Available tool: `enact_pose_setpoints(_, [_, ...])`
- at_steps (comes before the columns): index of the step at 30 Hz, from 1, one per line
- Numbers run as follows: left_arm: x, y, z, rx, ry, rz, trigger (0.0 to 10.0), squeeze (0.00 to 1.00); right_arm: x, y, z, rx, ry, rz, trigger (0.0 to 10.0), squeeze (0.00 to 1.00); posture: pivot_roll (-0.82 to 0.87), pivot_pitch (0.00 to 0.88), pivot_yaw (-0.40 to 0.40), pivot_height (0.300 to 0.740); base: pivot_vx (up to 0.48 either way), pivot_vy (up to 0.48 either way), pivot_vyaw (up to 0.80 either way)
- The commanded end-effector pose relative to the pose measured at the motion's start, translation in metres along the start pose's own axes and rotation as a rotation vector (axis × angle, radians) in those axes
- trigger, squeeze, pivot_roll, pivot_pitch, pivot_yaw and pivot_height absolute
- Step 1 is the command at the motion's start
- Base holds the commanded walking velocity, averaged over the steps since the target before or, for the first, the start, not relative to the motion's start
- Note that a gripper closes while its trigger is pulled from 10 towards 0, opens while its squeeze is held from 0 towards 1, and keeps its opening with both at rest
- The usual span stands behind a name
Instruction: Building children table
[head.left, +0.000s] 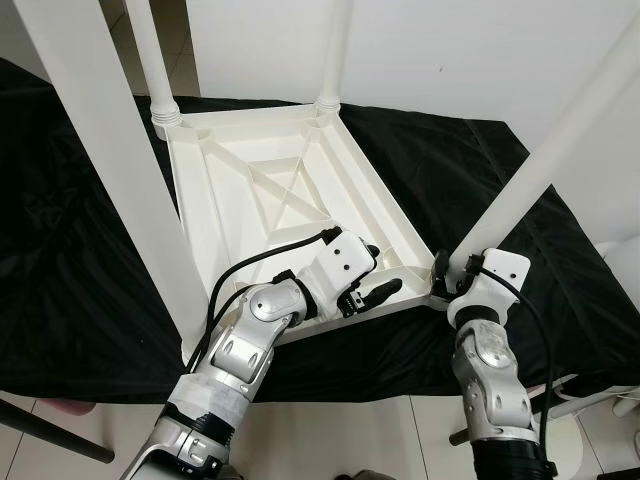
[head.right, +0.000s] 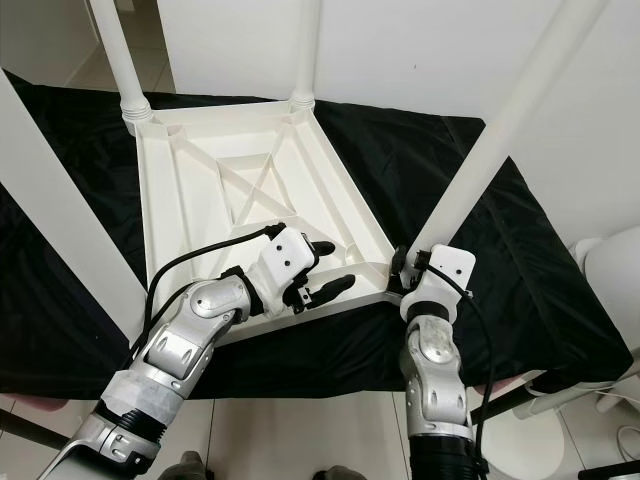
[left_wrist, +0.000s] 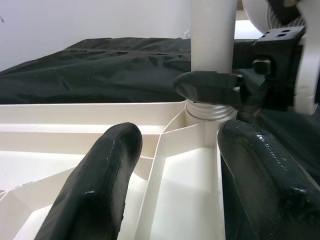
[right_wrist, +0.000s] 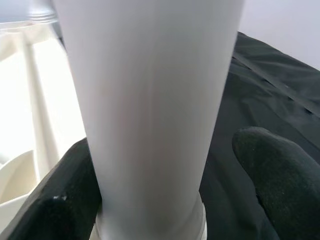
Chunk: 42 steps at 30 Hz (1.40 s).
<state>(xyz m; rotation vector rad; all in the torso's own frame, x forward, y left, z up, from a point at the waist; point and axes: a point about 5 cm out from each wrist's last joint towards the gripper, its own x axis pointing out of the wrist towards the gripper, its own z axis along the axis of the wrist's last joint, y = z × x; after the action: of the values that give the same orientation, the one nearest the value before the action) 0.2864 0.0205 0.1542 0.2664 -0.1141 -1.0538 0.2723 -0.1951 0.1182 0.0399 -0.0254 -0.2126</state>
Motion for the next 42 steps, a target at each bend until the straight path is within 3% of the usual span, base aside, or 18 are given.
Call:
enact_pose_setpoints(1, [0.0, 0.001, 0.001, 0.003, -0.009, 0.048, 10.0, 0.0, -0.001, -0.011, -0.003, -0.017, 0.013, 0.059, 10.0, 0.0, 0.03, 0.0, -0.074, 0.74, 0.0, 0.0, 0.0])
enact_pose_setpoints(2, [0.0, 0.001, 0.001, 0.003, -0.009, 0.048, 10.0, 0.0, -0.001, -0.011, -0.003, -0.017, 0.013, 0.059, 10.0, 0.0, 0.03, 0.0, -0.074, 0.74, 0.0, 0.0, 0.0])
enact_pose_setpoints(3, [0.001, 0.001, 0.002, 0.005, -0.01, 0.046, 10.0, 0.0, 0.002, -0.014, 0.002, -0.055, -0.006, 0.15, 10.0, 0.0, 0.03, 0.0, -0.071, 0.74, 0.0, 0.0, 0.0])
enact_pose_setpoints(6, [0.003, 0.002, 0.003, 0.007, -0.013, 0.045, 10.0, 0.0, 0.005, -0.016, 0.007, -0.09, -0.02, 0.246, 10.0, 0.0, 0.03, 0.0, -0.066, 0.74, 0.0, 0.0, 0.0])
enact_pose_setpoints(8, [0.003, 0.002, 0.003, 0.007, -0.013, 0.045, 10.0, 0.0, 0.005, -0.016, 0.007, -0.09, -0.02, 0.246, 10.0, 0.0, 0.03, 0.0, -0.066, 0.74, 0.0, 0.0, 0.0])
enact_pose_setpoints(9, [0.004, 0.003, 0.004, 0.01, -0.016, 0.042, 10.0, 0.0, 0.01, -0.011, 0.011, -0.136, -0.015, 0.397, 10.0, 0.0, 0.03, 0.0, -0.065, 0.74, 0.0, 0.0, 0.0])
enact_pose_setpoints(11, [0.004, 0.003, 0.004, 0.013, -0.017, 0.041, 10.0, 0.0, 0.013, -0.009, 0.012, -0.167, -0.011, 0.467, 10.0, 0.0, 0.03, 0.0, -0.065, 0.74, 0.0, 0.0, 0.0])
enact_pose_setpoints(13, [0.004, 0.003, 0.004, 0.013, -0.018, 0.04, 10.0, 0.0, 0.014, -0.009, 0.013, -0.169, -0.01, 0.475, 10.0, 0.0, 0.03, 0.0, -0.065, 0.74, 0.0, 0.0, 0.0])
enact_pose_setpoints(17, [0.004, 0.003, 0.005, 0.015, -0.02, 0.044, 10.0, 0.0, 0.027, -0.004, 0.007, -0.199, 0.055, 0.63, 10.0, 0.0, 0.04, 0.0, -0.068, 0.74, 0.0, 0.0, 0.0])
enact_pose_setpoints(20, [0.004, 0.004, 0.005, 0.015, -0.02, 0.045, 10.0, 0.0, 0.028, -0.004, 0.006, -0.196, 0.06, 0.637, 10.0, 0.0, 0.04, 0.0, -0.068, 0.74, 0.0, 0.0, 0.0])
enact_pose_setpoints(21, [0.004, 0.004, 0.005, 0.016, -0.02, 0.048, 10.0, 0.0, 0.03, -0.003, 0.003, -0.209, 0.082, 0.662, 1.4, 0.0, 0.04, 0.0, -0.072, 0.74, 0.0, 0.0, 0.0])
enact_pose_setpoints(22, [0.003, 0.004, 0.005, 0.017, -0.019, 0.05, 10.0, 0.0, 0.032, -0.003, 0.001, -0.214, 0.101, 0.684, 0.0, 0.0, 0.05, 0.0, -0.076, 0.74, 0.0, 0.0, 0.0])
enact_pose_setpoints(29, [0.0, 0.007, 0.005, 0.022, -0.017, 0.072, 10.0, 0.0, 0.036, -0.008, -0.011, -0.212, 0.182, 0.753, 0.0, 0.0, 0.07, 0.0, -0.082, 0.74, 0.0, 0.0, 0.0])
enact_pose_setpoints(35, [0.0, 0.007, 0.005, 0.022, -0.016, 0.073, 10.0, 0.0, 0.037, -0.012, -0.012, -0.203, 0.179, 0.711, 0.0, 0.0, 0.07, 0.0, -0.079, 0.74, 0.0, 0.0, 0.0])
enact_pose_setpoints(36, [0.0, 0.007, 0.005, 0.021, -0.015, 0.07, 10.0, 0.0, 0.04, -0.015, -0.013, -0.218, 0.178, 0.67, 1.5, 0.0, 0.06, 0.0, -0.076, 0.74, 0.0, 0.0, 0.0])
enact_pose_setpoints(37, [0.0, 0.006, 0.005, 0.022, -0.015, 0.066, 10.0, 0.0, 0.042, -0.018, -0.014, -0.215, 0.182, 0.624, 10.0, 0.0, 0.06, 0.0, -0.072, 0.74, 0.0, 0.0, 0.0])
enact_pose_setpoints(41, [0.001, 0.006, 0.005, 0.023, -0.015, 0.059, 10.0, 0.0, 0.046, -0.021, -0.013, -0.196, 0.178, 0.535, 10.0, 0.0, 0.05, 0.0, -0.067, 0.74, 0.0, 0.0, 0.0])
enact_pose_setpoints(42, [0.001, 0.006, 0.005, 0.023, -0.016, 0.054, 10.0, 0.0, 0.048, -0.021, -0.013, -0.149, 0.171, 0.458, 10.0, 0.0, 0.05, 0.0, -0.062, 0.74, 0.0, 0.0, 0.0])
